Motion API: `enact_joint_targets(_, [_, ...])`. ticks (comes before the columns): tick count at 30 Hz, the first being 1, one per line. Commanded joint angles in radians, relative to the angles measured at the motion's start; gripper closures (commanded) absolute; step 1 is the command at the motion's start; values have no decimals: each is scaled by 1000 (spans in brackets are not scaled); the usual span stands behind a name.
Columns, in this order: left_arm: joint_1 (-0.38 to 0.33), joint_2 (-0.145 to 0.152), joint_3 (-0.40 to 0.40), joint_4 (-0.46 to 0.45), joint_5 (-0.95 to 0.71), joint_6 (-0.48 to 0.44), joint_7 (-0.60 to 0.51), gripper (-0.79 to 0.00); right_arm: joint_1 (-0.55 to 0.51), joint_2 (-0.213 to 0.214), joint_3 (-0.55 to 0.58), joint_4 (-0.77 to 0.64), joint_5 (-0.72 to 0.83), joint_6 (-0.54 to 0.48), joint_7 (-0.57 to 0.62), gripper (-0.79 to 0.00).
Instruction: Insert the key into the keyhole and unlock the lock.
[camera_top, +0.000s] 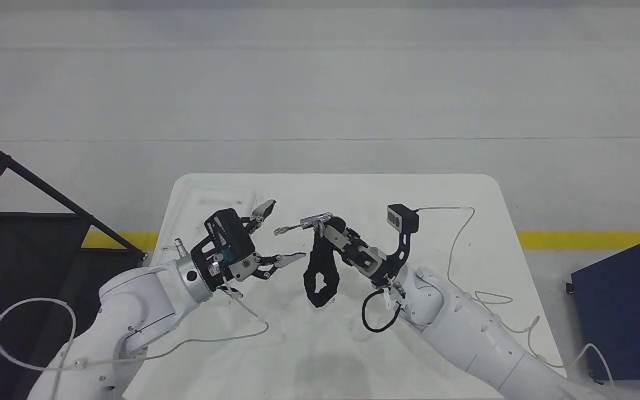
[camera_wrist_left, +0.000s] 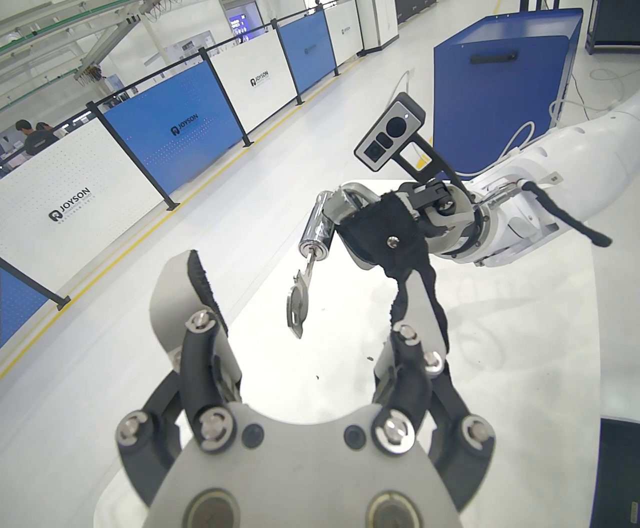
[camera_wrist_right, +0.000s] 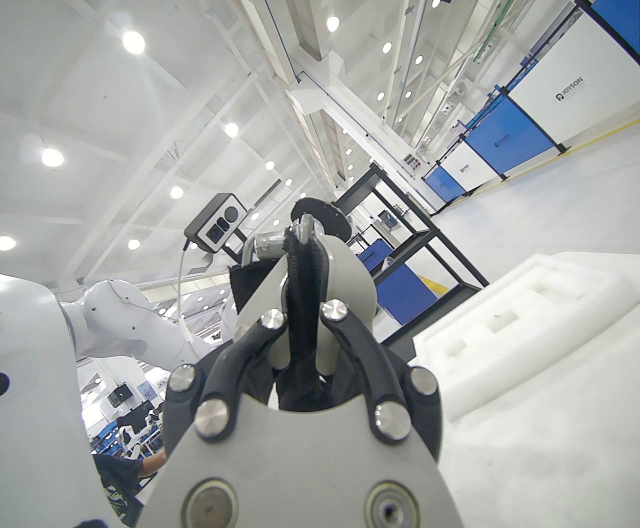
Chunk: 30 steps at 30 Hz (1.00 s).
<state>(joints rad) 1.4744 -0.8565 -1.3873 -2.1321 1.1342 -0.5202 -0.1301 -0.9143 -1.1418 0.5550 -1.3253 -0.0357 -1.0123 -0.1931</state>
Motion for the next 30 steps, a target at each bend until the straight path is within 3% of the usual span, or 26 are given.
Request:
enact_joint_targets(1, [-7, -2, 5, 7, -4, -3, -5, -413, 0, 0, 0, 0, 0, 0, 0, 0])
enact_joint_targets(2, [-7, -3, 5, 9, -8, -3, -5, -376, 0, 0, 0, 0, 0, 0, 0, 0])
enact_joint_targets(7, [11, -5, -5, 15, -2, -7, -6, -369, 0, 0, 0, 0, 0, 0, 0, 0])
enact_joint_targets(9, [19, -5, -16, 14, -1, -7, -2, -329, 0, 0, 0, 0, 0, 0, 0, 0])
enact_joint_targets(11, [29, -5, -28, 10, -4, -9, 2, -222, 0, 0, 0, 0, 0, 0, 0, 0])
enact_joint_targets(13, [38, -5, -41, 5, -4, -13, 4, -31, 0, 0, 0, 0, 0, 0, 0, 0])
enact_joint_targets(14, [42, -5, -47, 2, -1, -12, 6, 0, 0, 0, 0, 0, 0, 0, 0, 0])
enact_joint_targets(19, [73, -7, -59, -13, 29, -19, 27, 0, 0, 0, 0, 0, 0, 0, 0, 0])
enact_joint_targets(23, [90, -8, -60, -45, 158, 5, 67, 0, 0, 0, 0, 0, 0, 0, 0, 0])
enact_joint_targets(30, [154, -7, 9, -135, 759, 192, 119, 0, 0, 0, 0, 0, 0, 0, 0, 0])
